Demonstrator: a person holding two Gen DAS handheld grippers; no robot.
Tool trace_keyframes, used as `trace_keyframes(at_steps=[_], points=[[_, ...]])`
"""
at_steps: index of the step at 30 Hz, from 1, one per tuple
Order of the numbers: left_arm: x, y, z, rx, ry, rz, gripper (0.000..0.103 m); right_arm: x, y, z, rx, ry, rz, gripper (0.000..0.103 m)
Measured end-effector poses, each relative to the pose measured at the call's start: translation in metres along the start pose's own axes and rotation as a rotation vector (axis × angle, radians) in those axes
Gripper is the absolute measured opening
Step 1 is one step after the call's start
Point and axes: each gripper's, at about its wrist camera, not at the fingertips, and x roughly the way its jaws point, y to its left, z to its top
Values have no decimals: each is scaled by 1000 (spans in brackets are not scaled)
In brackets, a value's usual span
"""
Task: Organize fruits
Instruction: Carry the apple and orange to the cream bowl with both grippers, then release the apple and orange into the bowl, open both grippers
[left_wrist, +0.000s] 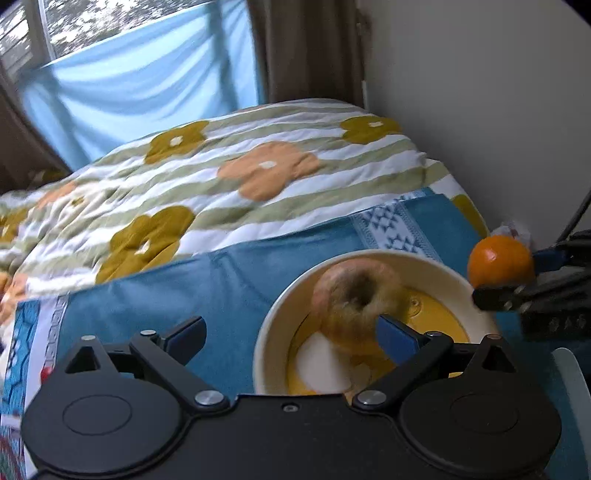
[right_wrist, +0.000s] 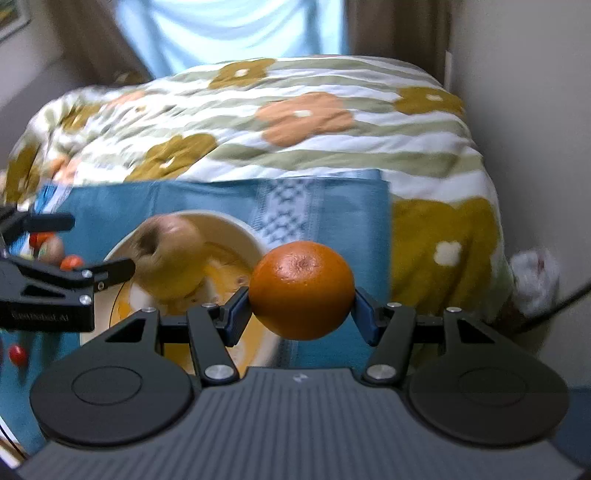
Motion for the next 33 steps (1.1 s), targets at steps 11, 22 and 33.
trace_keyframes(at_steps=[11,22,33], points=[[-33,28,-14,-91,-21,61,100,26,46,-5,-182,-2,45,73],[-48,34,-26,-134,-11,72,100,24,53,-19,-255,-63,-26,103],[-71,34,-27,-153,-39,74,100,1,50,-21,-200,-79,-17,103]])
